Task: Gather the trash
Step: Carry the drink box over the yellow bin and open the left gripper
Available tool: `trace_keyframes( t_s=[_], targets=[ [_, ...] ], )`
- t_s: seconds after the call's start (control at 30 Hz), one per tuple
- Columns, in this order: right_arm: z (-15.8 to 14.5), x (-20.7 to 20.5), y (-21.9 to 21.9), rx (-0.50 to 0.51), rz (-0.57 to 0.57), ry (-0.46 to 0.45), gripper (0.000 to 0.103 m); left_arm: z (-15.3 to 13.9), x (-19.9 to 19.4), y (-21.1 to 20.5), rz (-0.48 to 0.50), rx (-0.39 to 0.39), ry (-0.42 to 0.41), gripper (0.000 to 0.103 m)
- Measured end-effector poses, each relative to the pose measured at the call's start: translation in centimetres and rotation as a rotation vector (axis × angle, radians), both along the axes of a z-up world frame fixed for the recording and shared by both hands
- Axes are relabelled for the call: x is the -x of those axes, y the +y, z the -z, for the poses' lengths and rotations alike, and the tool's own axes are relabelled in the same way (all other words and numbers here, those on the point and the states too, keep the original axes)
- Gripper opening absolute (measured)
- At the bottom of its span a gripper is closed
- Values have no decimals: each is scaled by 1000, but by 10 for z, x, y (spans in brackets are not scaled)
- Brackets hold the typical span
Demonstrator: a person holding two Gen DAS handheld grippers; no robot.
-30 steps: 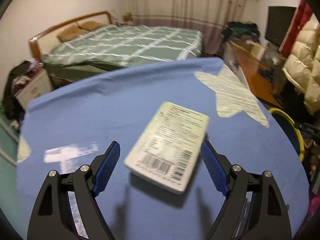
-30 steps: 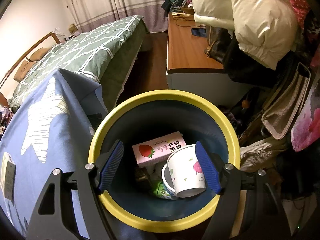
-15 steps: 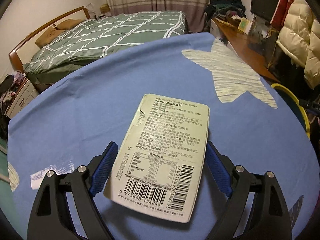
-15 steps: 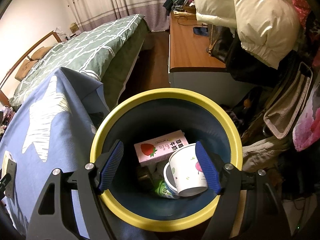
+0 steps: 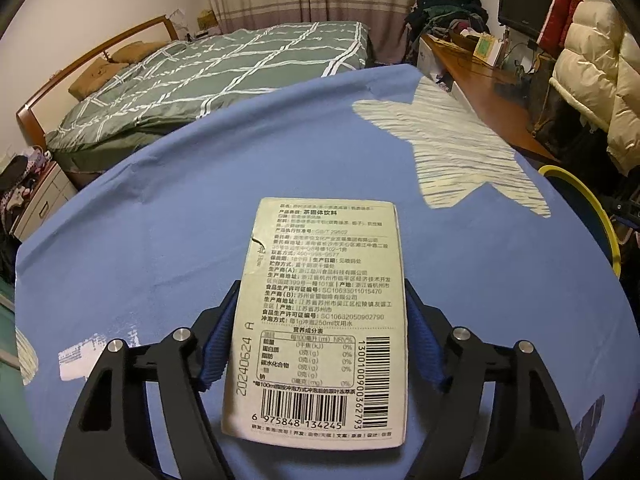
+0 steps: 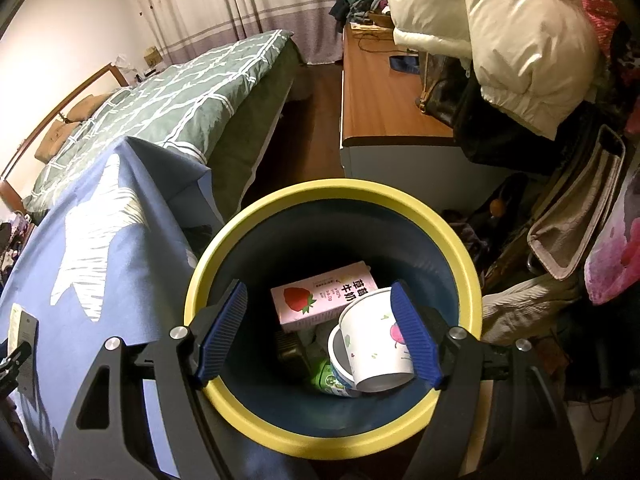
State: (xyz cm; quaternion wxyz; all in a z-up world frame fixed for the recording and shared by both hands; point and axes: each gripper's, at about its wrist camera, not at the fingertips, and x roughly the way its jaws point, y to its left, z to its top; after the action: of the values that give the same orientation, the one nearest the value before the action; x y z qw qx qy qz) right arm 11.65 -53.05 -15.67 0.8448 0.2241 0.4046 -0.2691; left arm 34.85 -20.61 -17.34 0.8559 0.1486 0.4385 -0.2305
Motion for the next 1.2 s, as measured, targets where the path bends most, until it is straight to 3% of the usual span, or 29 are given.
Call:
trace_keyframes(
  t_s=[0.27, 0.5, 0.8, 1.2],
  targets=[
    [-8, 11, -8, -8, -4, -26, 70, -31, 21, -32, 57, 30, -45, 73],
    [-14, 28, -20, -1, 0, -40, 70, -48, 42, -100, 172, 60, -51, 73],
    [-21, 55, -37, 35, -38, -19, 70, -43, 65, -219, 331, 58, -23, 73],
    [-15, 92, -62, 29, -23, -18, 70, -16, 89, -341, 440, 3, 34, 73]
  ],
)
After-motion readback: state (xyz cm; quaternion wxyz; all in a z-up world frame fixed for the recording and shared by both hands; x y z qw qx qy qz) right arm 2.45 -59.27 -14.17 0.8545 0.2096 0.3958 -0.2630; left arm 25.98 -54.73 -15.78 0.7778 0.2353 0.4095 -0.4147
